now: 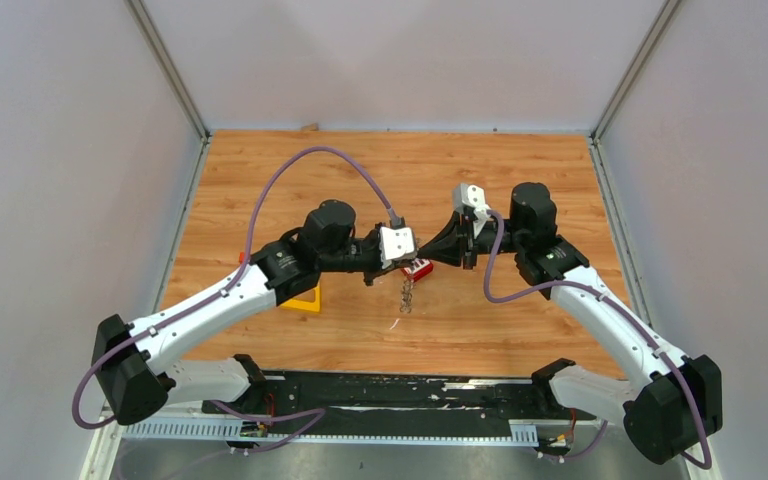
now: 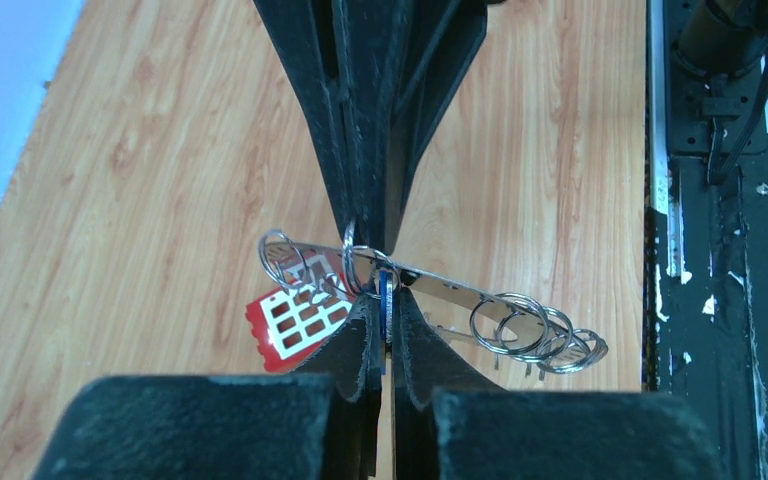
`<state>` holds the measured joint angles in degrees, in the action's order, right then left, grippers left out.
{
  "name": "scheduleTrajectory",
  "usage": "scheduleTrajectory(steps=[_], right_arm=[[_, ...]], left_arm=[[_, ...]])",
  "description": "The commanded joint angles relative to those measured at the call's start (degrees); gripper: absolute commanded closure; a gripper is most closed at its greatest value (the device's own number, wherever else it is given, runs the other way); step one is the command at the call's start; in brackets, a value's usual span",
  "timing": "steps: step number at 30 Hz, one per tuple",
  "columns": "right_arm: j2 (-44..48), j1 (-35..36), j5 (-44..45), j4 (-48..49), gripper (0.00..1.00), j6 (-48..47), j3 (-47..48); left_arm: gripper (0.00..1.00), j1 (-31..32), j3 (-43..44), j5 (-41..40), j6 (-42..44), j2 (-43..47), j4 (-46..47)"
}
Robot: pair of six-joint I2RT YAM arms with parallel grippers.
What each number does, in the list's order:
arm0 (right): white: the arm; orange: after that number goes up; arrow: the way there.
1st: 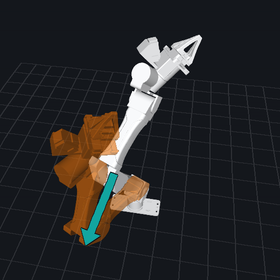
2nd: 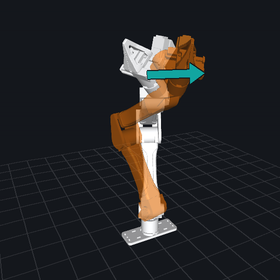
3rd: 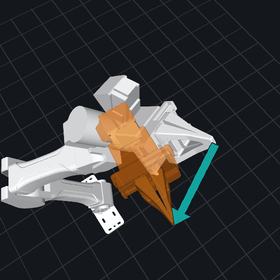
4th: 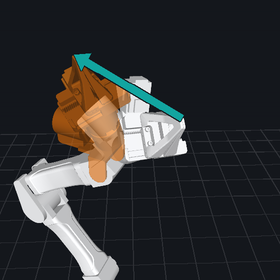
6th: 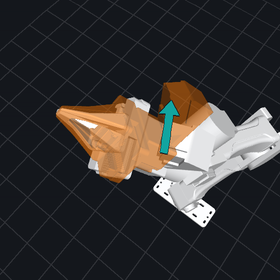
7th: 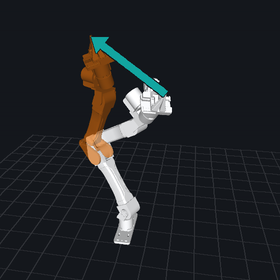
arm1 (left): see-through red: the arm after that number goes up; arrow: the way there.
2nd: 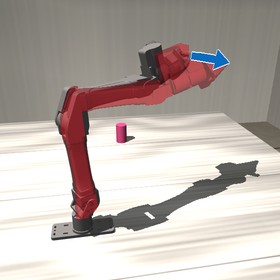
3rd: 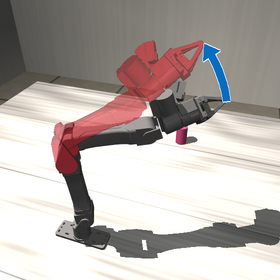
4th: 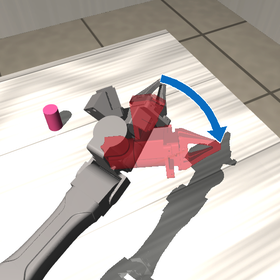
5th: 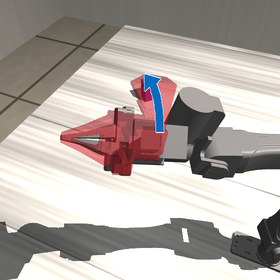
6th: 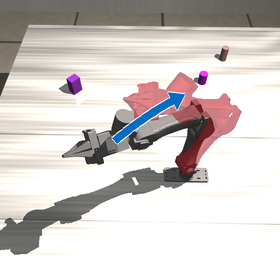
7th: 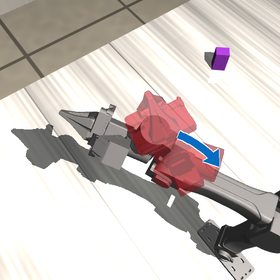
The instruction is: Put the keys on the keyring
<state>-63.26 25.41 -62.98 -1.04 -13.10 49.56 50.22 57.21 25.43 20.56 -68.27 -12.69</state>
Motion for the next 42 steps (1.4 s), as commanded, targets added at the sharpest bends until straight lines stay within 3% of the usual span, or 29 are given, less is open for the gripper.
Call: scheduleTrajectory(steps=[1, 16, 25, 31, 34, 42], right_arm=[[1.0, -0.3, -0.1, 3.0, 1.00, -0.1, 1.6], [0.9, -0.3, 0.6, 1.9, 1.00, -1.5, 1.7], [1.1, -0.3, 6.8, -1.6, 1.00, -6.0, 1.3], [2.3, -2.8, 10.7, -6.5, 1.00, -7.2, 2.3], [3.1, -8.0, 10.5, -8.5, 0.95, -6.1, 2.4], [8.4, -20.1, 8.9, -15.2, 0.71, -6.7, 0.7]], left_arm=[[1.00, 0.1, 5.0, -0.2, 2.4, 1.1, -3.3], [1.00, 0.1, 7.8, -3.1, 4.5, 1.7, -7.2], [1.00, 0.1, 11.1, -3.4, 6.6, 1.7, -12.6], [1.00, 0.0, 17.4, -3.2, 5.7, -3.9, -12.5], [1.00, 0.1, 22.0, -2.7, 4.6, -8.0, -11.9], [1.00, 1.1, 36.9, 0.6, -2.4, -23.8, -11.1]])
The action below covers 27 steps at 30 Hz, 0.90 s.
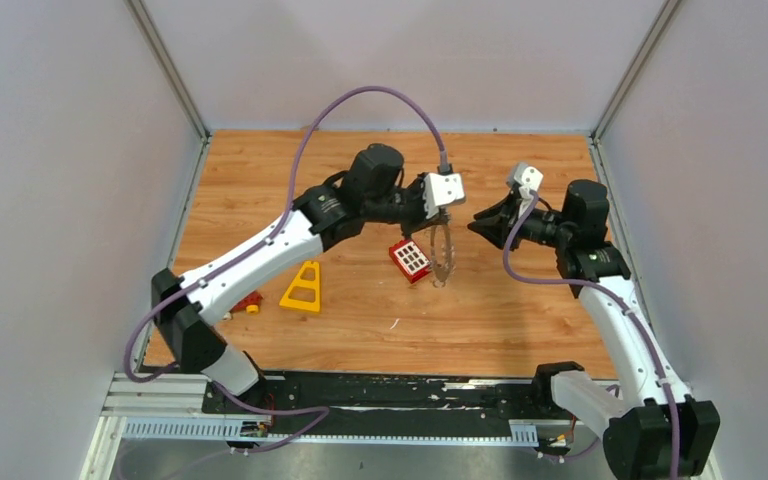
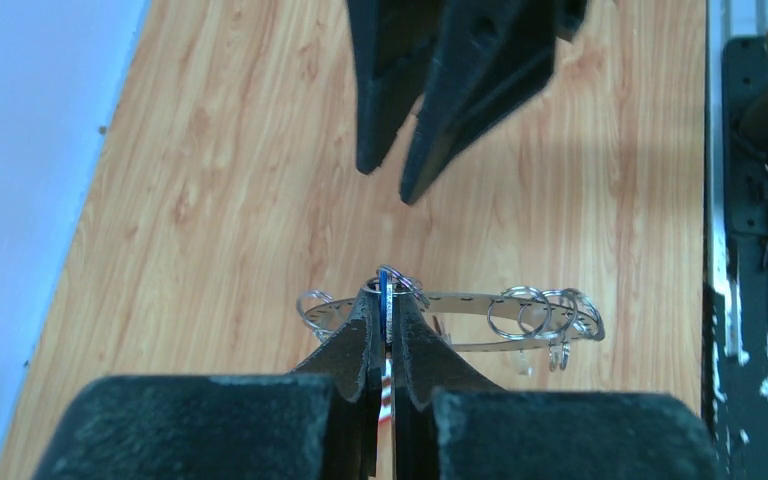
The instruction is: Put the keys on the keyring
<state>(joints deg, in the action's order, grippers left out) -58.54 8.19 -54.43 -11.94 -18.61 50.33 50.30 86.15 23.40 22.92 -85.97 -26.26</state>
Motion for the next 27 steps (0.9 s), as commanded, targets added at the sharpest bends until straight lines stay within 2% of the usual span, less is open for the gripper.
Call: scheduleTrajectory(steps=[1, 4, 6, 19, 23, 27], right_arm=[[4.2, -3.6, 0.6, -5.5, 0.68, -1.6, 0.1], [5.2, -5.7, 1.7, -9.2, 0.63, -2.4, 0.8], [5.6, -7.2, 2.6, -10.7, 0.61, -2.4, 1.0], [6.8, -13.3, 5.9, -11.5, 0.57, 0.9, 0.9], [8.0, -13.9, 5.8, -12.2, 0.57, 1.4, 0.8], [9.4, -14.1, 6.6, -12.7, 0.57, 1.4, 0.6]], left_arm=[[1.00, 1.4, 10.6, 3.0, -5.2, -9.0, 1.5], [1.00, 2.1, 15.6, 2.6, -5.8, -12.2, -1.4], [1.00, 2.2, 14.6, 2.3, -6.2, -12.2, -1.2], [1.00, 5.8, -17.6, -5.3, -4.6, -4.7, 0.1], [1.00, 7.4, -22.6, -5.3, -3.9, -4.1, -3.9], [1.00, 8.1, -24.1, -5.4, -0.9, -3.8, -9.9]])
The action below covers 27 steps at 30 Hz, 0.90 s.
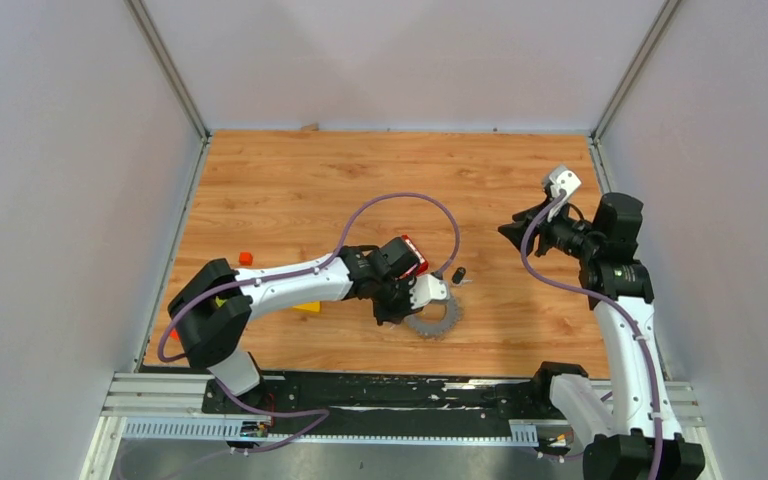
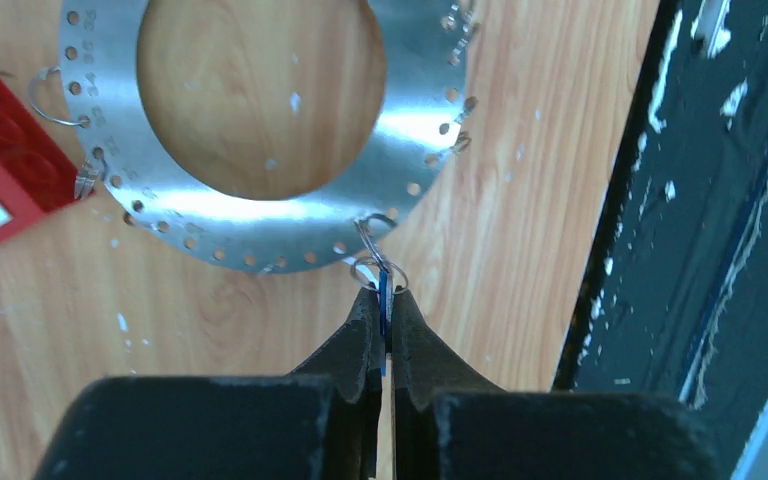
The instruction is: Put the keys on the keyring
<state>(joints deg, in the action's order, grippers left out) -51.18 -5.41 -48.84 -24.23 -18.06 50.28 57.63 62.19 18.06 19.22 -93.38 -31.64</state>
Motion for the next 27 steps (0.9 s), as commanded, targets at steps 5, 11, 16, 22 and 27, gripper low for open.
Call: scheduleTrajectory(steps=[5, 11, 16, 22, 27], right_arm=[[2.9, -0.7, 1.3, -0.2, 0.56, 0.4, 0.0], [3.1, -0.6, 1.0, 0.3, 0.56, -0.2, -1.1], [3.0, -0.7, 0.6, 0.1, 0.56, -0.8, -1.1], [2.5, -0.7, 0.0, 0.1, 0.56, -1.0, -1.1], [2.2, -0.7, -0.6, -0.1, 0.56, -1.1, -0.8]], left_arm=[[0.99, 0.8, -1.5, -1.8, 4.6, 1.3, -8.2], [0.95, 0.8, -0.7, -1.4, 5.6, -4.8, -13.5], [0.87, 0.8, -1.1, -2.2, 6.8, -7.4, -16.6], [0.78, 0.8, -2.2, -3.0, 7.4, -9.0, -19.2], [0.57, 0.8, -2.4, -4.4, 8.0, -7.7, -20.4]])
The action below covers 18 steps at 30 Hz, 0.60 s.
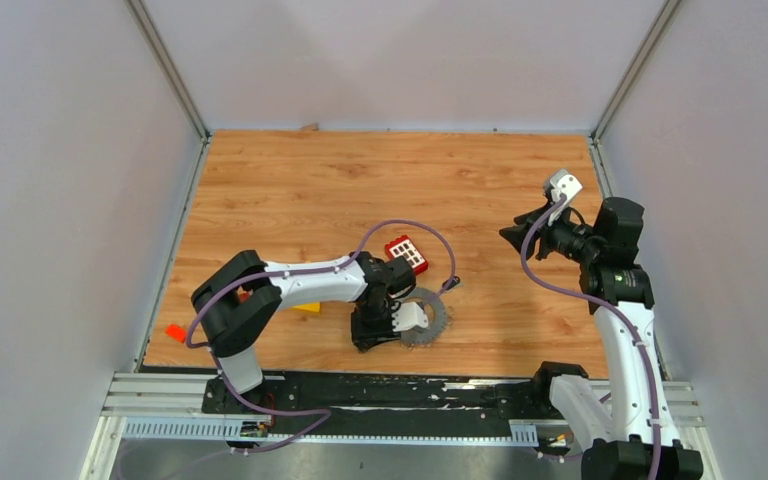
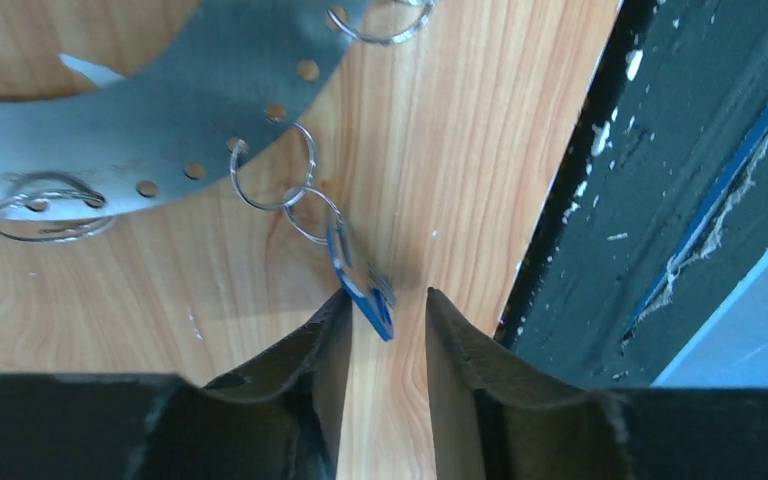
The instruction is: Put the keys on the keyring
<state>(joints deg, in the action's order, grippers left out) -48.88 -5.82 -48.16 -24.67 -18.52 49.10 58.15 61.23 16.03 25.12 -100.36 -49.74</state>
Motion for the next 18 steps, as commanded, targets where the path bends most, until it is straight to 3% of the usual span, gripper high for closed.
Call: scheduleTrajectory(steps=[1, 5, 8, 13, 16, 18], right_arm=[[-0.1, -0.2, -1.4, 0.2, 0.56, -0.6, 0.5], [-0.3, -0.2, -1.5, -0.3, 0.54, -0.6, 0.9], [-0.5, -0.2, -1.5, -0.8, 0.43, -0.4, 1.4], [-0.8, -0.2, -1.5, -1.4, 0.01, -0.2, 2.5], [-0.6, -0.2, -1.7, -1.4, 0.00, -1.1, 2.5], [-0.2, -0.2, -1.0, -1.6, 0.00, -1.8, 2.4]], left_arm=[[0.52, 0.2, -1.5, -2.8, 2.2, 0.1, -2.1], [0.37, -0.9, -1.7, -4.9, 2.3, 5.4, -0.9], [0.25, -5.1, -2.0, -5.6, 2.5, 10.9, 0.3], [0.12, -14.6, -3.9, -7.0, 2.2, 21.1, 6.1], [0.01, -19.5, -6.9, -8.8, 0.5, 28.0, 12.9], [0.00, -22.3, -9.6, -10.0, -0.9, 33.9, 19.4]])
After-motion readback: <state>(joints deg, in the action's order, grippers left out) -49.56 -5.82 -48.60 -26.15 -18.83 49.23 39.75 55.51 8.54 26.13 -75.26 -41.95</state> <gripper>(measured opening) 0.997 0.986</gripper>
